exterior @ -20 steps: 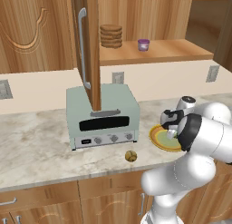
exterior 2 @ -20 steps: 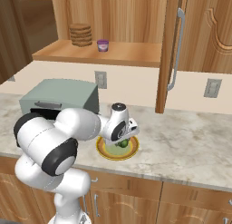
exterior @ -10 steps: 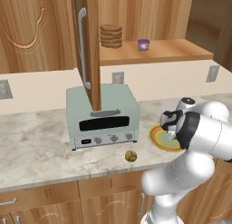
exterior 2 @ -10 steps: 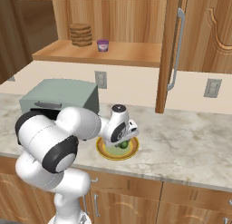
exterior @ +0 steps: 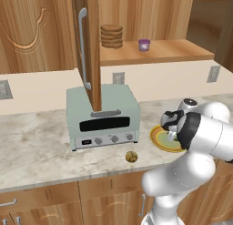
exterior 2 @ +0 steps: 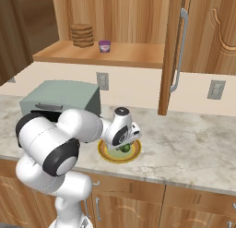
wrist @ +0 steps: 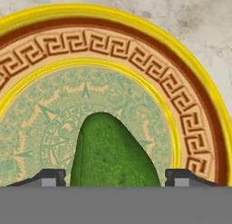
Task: Pick the avocado and bread from the counter and place them on the plate. Then pick the jam from the cabinet and place it next to the plate. Lastly close the cabinet door.
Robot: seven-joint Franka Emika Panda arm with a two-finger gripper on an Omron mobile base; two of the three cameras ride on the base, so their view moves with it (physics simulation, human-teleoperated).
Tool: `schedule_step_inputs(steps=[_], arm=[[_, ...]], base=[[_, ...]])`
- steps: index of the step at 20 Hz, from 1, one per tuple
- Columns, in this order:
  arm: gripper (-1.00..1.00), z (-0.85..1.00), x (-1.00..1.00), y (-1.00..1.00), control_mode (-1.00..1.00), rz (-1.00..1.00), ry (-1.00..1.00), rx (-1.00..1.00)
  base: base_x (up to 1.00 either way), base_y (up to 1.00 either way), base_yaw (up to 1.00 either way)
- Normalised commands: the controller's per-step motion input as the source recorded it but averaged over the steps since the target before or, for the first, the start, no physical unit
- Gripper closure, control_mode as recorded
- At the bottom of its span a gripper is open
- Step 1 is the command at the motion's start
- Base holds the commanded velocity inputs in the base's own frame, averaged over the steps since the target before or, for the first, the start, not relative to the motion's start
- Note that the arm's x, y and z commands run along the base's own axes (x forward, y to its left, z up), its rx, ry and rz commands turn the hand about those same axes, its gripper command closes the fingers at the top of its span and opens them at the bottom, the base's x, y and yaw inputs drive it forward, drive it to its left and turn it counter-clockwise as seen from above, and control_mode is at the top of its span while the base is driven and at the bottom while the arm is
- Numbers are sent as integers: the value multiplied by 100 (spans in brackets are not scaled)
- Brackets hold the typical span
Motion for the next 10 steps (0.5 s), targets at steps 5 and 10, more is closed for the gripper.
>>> schedule_step_inputs(steps=[5, 10], arm=[[-100, 20, -2, 0, -100, 0, -8, 4], [-100, 55, -31, 0, -100, 0, -9, 4]], base=[[0, 0, 0], [0, 0, 0]])
